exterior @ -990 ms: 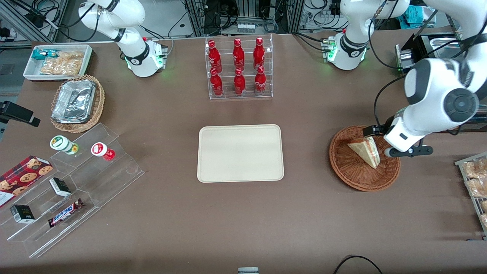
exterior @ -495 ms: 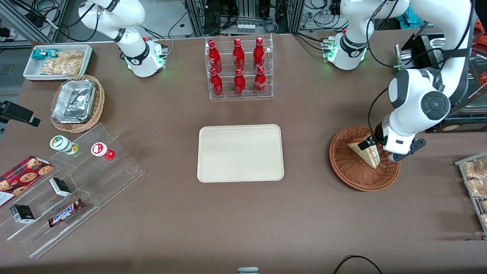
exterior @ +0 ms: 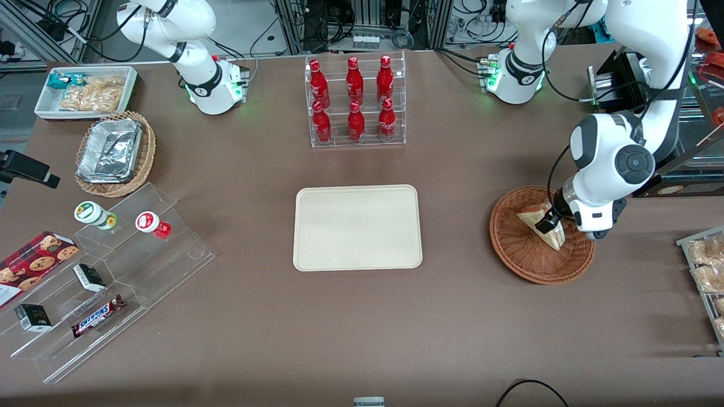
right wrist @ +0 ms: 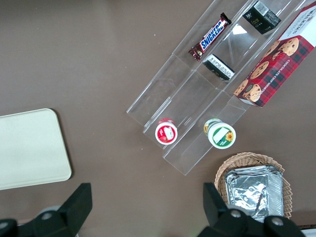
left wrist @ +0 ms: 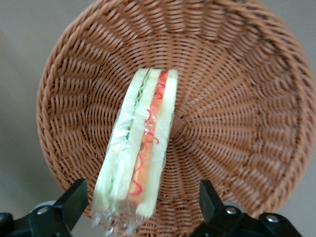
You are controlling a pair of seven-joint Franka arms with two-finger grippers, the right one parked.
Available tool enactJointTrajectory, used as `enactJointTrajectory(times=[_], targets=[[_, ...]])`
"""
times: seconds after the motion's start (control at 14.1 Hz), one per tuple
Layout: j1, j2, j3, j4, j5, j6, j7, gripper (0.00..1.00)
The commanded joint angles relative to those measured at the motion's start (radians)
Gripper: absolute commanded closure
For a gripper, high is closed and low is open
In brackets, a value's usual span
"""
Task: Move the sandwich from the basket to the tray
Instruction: 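Lower the left gripper and close it on the sandwich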
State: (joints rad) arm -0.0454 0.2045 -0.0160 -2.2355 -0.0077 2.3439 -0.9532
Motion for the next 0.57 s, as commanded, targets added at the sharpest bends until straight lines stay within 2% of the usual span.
enactJointTrajectory(times=[0.0,0.07,0.21,0.28,0.49], targets=[[-0.005,0.073,0.001,0.002,-0.006,0.067,-0.074,0.03],[-0.005,0.084,0.001,0.004,-0.006,0.071,-0.09,0.19],[-0.005,0.082,0.002,0.004,-0.003,0.06,-0.079,0.72],[-0.008,0.076,0.002,0.007,0.003,0.046,-0.076,0.85],[-0.016,0.032,-0.004,0.106,0.011,-0.154,-0.043,0.89]])
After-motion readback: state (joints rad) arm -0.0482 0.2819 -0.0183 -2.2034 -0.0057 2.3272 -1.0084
